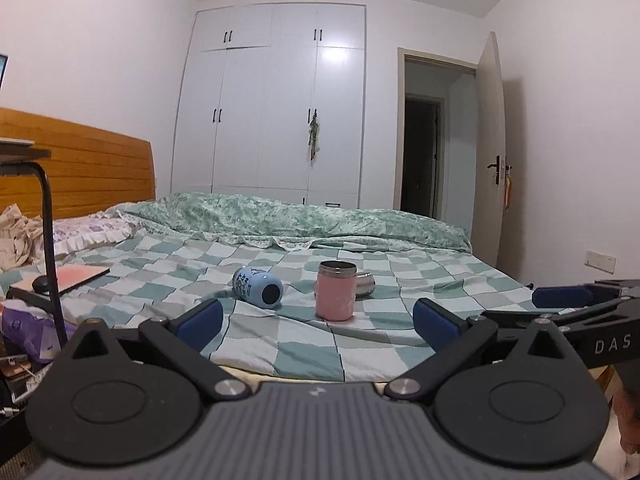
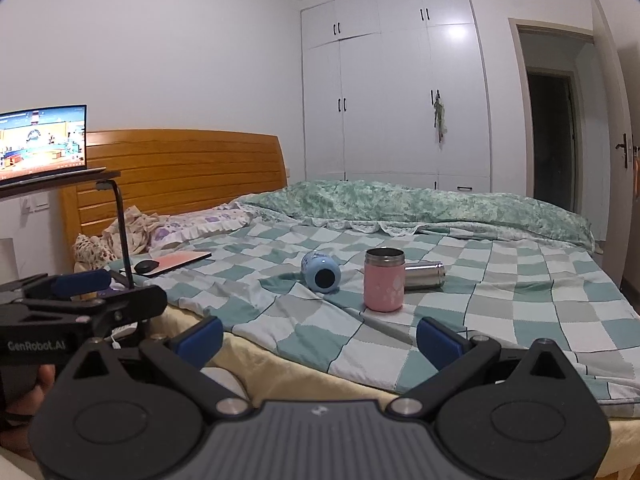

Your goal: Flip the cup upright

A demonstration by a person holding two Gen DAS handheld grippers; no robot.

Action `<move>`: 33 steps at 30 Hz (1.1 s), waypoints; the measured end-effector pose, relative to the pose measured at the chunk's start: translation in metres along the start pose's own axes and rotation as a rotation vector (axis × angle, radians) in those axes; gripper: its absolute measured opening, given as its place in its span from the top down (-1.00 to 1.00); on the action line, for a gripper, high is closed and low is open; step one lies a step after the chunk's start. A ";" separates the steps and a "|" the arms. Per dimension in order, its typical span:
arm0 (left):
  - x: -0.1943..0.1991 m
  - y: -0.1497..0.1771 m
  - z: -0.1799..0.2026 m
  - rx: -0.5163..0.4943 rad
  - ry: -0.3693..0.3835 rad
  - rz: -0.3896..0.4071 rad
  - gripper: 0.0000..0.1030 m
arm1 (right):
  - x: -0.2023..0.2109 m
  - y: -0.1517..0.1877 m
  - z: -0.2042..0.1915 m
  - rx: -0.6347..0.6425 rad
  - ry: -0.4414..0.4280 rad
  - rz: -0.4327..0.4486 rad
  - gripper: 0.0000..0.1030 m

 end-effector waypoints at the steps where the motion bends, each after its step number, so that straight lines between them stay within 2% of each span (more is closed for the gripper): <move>1: 0.000 0.000 -0.001 0.005 -0.002 -0.004 -1.00 | -0.001 0.000 0.000 0.000 0.000 -0.001 -1.00; 33: 0.002 0.003 -0.002 0.019 -0.001 -0.016 -1.00 | -0.004 0.006 0.001 -0.022 0.011 -0.016 -1.00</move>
Point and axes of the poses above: each gripper's, at about its wrist camera, not at the fingertips, and x roughly against the way its jaws point, z to its right, y to its underside, the point moved 1 cm from there along -x, roughly the way its jaws point, and after that the axes turned 15 degrees about z, right-handed, at the moved point
